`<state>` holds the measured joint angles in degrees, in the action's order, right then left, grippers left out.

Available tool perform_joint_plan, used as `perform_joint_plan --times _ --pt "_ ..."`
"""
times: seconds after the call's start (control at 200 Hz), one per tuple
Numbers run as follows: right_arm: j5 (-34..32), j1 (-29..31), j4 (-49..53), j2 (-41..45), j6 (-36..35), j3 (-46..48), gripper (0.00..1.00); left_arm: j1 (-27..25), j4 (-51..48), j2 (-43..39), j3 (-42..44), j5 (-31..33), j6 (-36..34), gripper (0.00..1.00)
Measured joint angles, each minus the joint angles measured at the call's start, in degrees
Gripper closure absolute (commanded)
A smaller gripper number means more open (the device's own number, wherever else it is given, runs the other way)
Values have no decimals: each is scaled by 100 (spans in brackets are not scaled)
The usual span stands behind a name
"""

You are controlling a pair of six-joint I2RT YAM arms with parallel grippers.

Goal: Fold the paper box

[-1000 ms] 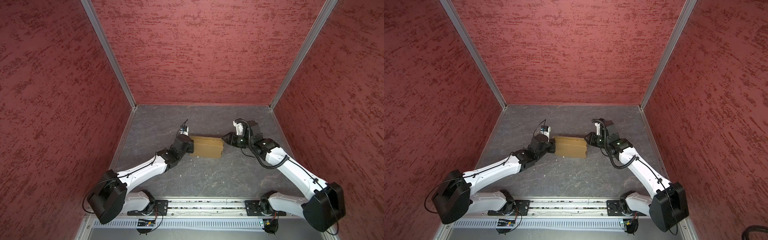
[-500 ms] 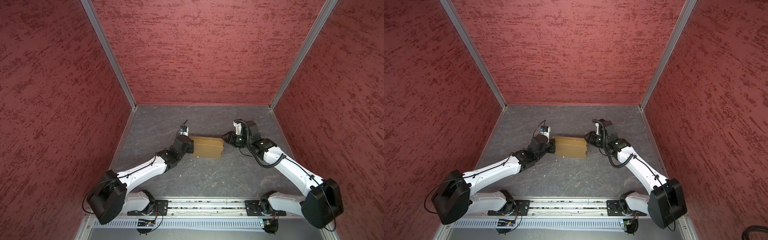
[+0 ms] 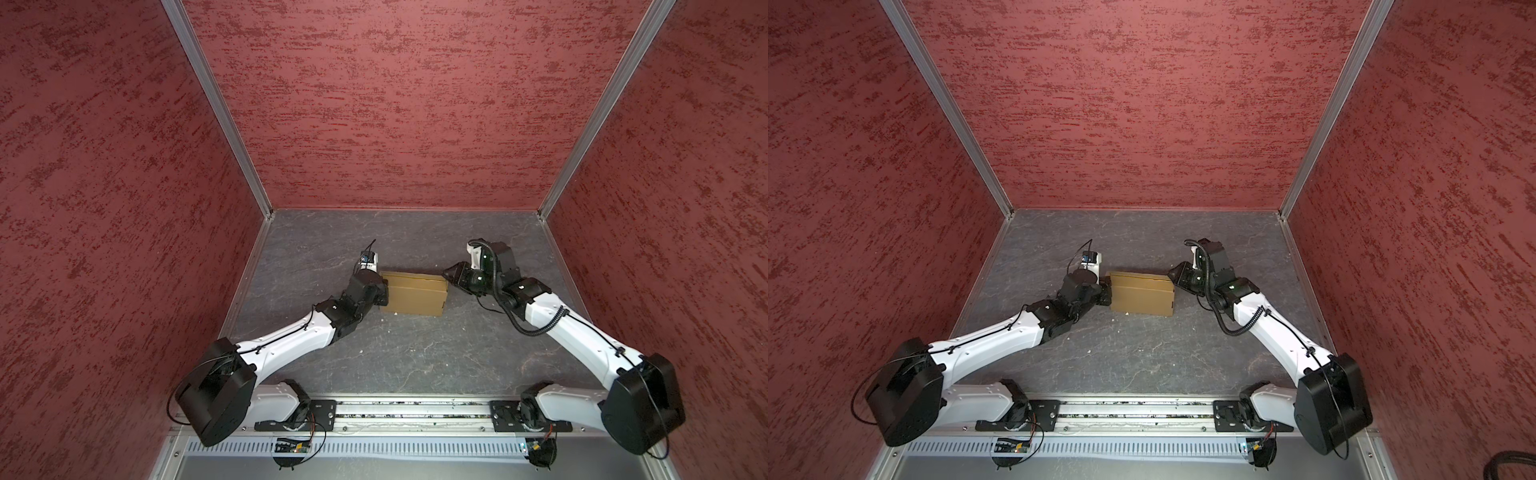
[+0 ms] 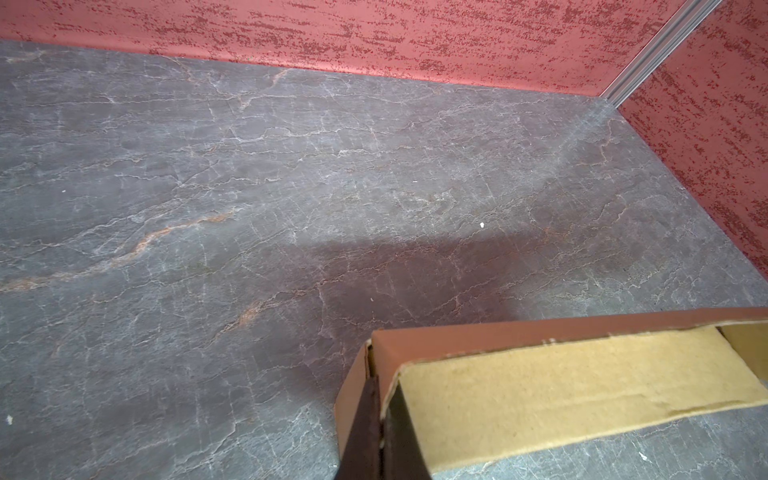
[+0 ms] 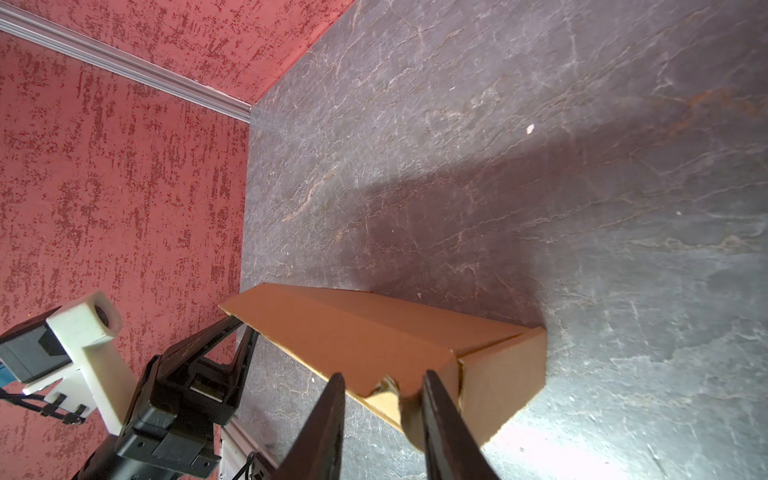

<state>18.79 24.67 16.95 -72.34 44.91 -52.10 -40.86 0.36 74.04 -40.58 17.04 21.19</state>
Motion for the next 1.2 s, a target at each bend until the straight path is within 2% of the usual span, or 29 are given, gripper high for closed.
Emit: perform_joint_plan --times 1.202 --pt "-175 22 -785 35 120 533 76 -83 291 101 92 271 153 100"
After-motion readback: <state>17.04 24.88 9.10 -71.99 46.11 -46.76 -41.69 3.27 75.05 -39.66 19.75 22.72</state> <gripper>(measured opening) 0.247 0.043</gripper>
